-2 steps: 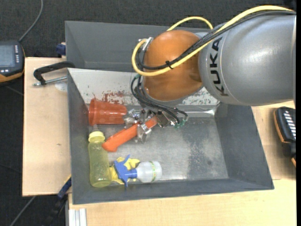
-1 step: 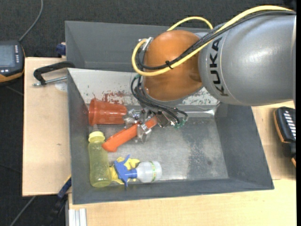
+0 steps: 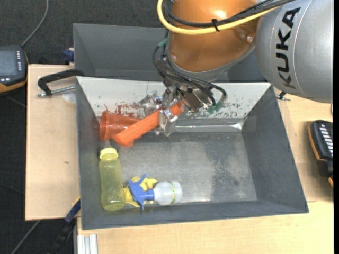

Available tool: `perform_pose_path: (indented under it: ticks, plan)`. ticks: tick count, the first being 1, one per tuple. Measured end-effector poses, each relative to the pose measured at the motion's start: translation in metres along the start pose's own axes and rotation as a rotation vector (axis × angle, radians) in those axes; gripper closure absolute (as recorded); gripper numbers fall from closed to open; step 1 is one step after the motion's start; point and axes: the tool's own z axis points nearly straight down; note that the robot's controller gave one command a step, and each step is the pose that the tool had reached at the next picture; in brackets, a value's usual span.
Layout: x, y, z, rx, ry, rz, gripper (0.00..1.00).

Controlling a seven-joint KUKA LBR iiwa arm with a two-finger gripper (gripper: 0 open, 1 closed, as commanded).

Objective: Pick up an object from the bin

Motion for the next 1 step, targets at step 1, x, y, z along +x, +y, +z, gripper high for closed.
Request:
perform_pose_path:
  ticks: [1]
  plan:
    - [0.0001,0.0001,0.0002,0.000,0.001,0.000,1.00]
